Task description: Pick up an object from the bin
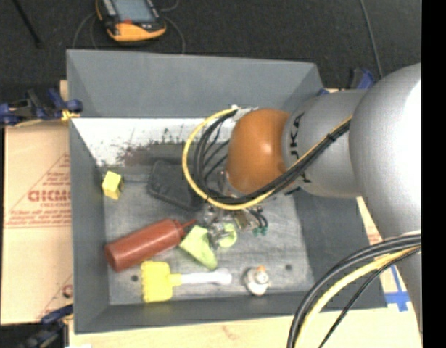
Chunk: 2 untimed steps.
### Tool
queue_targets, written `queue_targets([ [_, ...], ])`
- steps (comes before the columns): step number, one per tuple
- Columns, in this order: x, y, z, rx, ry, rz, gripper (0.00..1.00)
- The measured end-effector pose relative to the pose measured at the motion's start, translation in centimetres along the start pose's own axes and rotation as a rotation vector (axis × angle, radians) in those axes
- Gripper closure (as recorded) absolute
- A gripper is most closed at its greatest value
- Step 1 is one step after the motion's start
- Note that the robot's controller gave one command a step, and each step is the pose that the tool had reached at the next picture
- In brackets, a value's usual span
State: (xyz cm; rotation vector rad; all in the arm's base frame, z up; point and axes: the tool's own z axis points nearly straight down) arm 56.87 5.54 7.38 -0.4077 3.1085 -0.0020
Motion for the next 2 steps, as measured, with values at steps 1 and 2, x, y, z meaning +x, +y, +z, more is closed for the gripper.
queue_targets([
  [1, 0.0, 0.0, 0.0, 0.000, 0.000, -0.001, 1.00],
  [2, 1.2, -2.2, -16.2, 0.000, -0.002, 0.022, 1.00],
])
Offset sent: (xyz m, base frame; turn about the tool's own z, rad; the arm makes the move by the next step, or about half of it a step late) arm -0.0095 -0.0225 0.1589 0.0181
